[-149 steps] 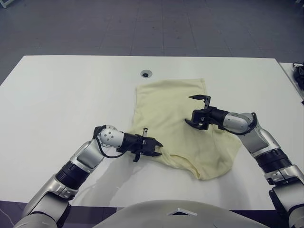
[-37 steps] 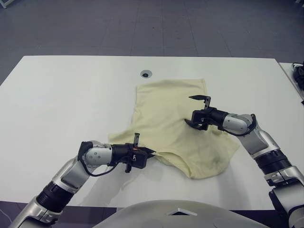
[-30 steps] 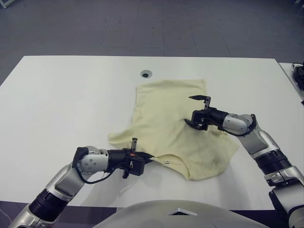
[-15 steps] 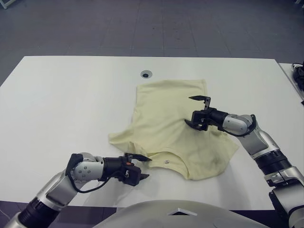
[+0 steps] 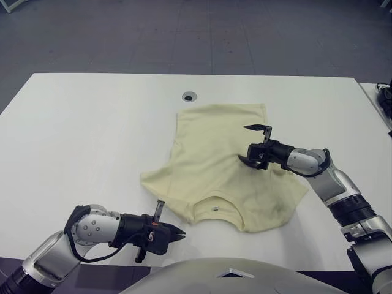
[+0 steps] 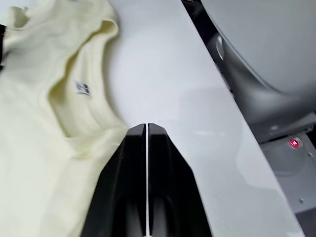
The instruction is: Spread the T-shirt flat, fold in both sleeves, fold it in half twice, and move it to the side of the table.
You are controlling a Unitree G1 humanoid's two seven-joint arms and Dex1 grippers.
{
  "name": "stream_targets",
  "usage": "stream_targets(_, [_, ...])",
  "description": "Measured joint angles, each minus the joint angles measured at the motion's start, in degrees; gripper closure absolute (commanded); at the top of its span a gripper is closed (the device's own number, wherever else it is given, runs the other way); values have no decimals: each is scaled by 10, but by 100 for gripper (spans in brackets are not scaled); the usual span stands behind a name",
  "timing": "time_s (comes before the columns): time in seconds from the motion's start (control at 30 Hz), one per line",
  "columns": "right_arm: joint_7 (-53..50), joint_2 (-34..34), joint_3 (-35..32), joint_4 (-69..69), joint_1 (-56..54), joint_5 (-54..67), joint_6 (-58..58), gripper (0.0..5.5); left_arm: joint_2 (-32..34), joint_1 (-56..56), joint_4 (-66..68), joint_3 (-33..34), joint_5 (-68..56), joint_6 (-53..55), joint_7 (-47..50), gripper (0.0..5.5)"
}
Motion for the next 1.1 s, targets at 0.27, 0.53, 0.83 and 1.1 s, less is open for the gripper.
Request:
stream_targets(0.27, [-3,2,0,0,1,0,-1,10,-95,-123,101,6,50,4,91,385])
stream_targets(0.53, [-3,2,0,1,1,0,-2,10,-113,-130,163,-52,124,-43,89,250])
stream_targets(0.83, [-3,1,0,0,2,0,-3,10,-81,-66,159,-52,123,-67,72,98])
stream_targets(1.1, [-2,0,-1,0,3,2,-4,10,-74,-34,136,-50,107,-69,71,11])
